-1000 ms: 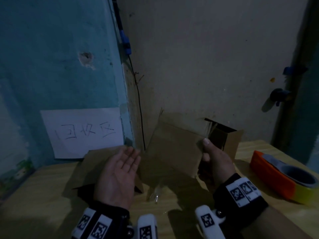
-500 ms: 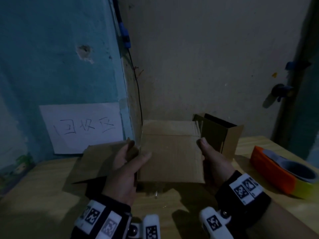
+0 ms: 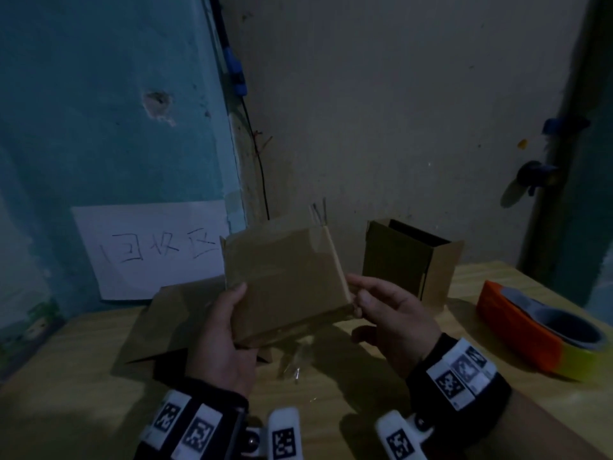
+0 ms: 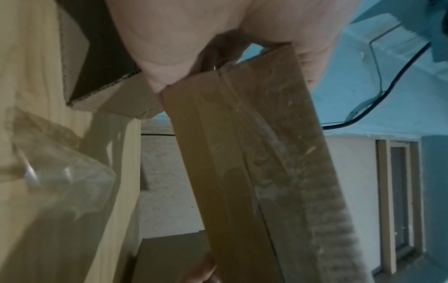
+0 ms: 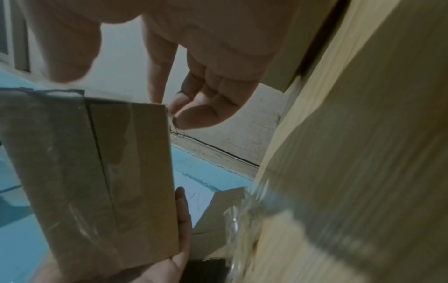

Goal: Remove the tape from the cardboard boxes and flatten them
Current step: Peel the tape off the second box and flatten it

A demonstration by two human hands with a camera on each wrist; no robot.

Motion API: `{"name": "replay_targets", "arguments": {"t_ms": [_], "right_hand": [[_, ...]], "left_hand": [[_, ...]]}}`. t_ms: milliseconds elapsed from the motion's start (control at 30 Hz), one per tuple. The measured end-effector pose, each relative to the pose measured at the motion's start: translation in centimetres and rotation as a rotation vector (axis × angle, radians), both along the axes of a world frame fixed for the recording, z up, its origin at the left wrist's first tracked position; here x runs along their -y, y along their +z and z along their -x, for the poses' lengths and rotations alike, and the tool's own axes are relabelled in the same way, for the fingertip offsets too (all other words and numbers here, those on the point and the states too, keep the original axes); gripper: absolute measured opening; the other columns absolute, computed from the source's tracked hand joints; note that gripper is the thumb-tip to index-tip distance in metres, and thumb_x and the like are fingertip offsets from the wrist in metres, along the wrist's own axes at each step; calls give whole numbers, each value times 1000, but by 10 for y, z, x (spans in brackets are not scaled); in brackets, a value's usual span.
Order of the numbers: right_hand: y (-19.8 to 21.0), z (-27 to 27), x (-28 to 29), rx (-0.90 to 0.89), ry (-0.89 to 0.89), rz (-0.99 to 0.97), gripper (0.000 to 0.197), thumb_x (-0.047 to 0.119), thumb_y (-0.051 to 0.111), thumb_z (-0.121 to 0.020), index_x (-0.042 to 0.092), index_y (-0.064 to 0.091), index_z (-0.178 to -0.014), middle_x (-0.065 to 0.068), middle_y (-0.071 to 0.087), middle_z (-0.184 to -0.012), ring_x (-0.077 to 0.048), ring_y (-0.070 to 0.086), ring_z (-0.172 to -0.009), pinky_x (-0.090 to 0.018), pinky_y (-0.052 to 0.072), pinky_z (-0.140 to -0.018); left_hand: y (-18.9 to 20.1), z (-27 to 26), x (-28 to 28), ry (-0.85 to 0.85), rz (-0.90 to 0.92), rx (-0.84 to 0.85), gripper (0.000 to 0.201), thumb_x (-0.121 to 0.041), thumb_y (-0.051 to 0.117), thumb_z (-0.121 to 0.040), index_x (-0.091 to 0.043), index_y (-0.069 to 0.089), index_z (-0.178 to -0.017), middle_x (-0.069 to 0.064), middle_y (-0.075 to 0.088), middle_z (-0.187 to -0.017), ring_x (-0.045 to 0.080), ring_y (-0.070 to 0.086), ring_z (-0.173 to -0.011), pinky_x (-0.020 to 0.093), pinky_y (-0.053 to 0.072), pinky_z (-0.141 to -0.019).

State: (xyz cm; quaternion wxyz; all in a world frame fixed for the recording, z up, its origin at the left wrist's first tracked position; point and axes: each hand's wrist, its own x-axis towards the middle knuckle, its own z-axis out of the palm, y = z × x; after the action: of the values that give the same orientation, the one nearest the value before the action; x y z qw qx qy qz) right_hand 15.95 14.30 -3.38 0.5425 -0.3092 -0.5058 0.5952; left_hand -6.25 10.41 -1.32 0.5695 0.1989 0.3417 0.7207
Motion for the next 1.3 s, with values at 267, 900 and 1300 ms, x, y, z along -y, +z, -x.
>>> {"name": "replay_targets", "arguments": {"t_ms": [267, 900, 1300], "right_hand": [[0, 0, 2, 42, 10, -98, 21, 16, 74, -74, 21, 80, -94, 1, 75, -90, -16, 68, -80, -36, 55, -68], [1, 0, 3, 19, 40, -225, 32, 7, 69, -74, 32, 82, -88, 6, 77, -93, -10, 71, -80, -26, 55, -66], [-4, -1, -5, 16, -51, -241, 19, 34, 84, -70, 20, 74, -77, -1, 71, -96, -20, 64, -85, -35, 53, -74]], "left_hand": [[7, -3, 0, 25, 28, 43, 38, -28, 76, -77, -11, 71, -110, 11, 83, -97, 28, 73, -99, 49, 56, -90], [3, -2, -2, -13, 69, -91, 38, -36, 74, -80, -15, 69, -112, 17, 77, -112, 31, 70, -99, 52, 53, -99], [0, 0, -3, -42, 53, -72, 37, -33, 75, -82, -12, 68, -112, 19, 78, -107, 29, 72, -97, 44, 56, -85]]}}
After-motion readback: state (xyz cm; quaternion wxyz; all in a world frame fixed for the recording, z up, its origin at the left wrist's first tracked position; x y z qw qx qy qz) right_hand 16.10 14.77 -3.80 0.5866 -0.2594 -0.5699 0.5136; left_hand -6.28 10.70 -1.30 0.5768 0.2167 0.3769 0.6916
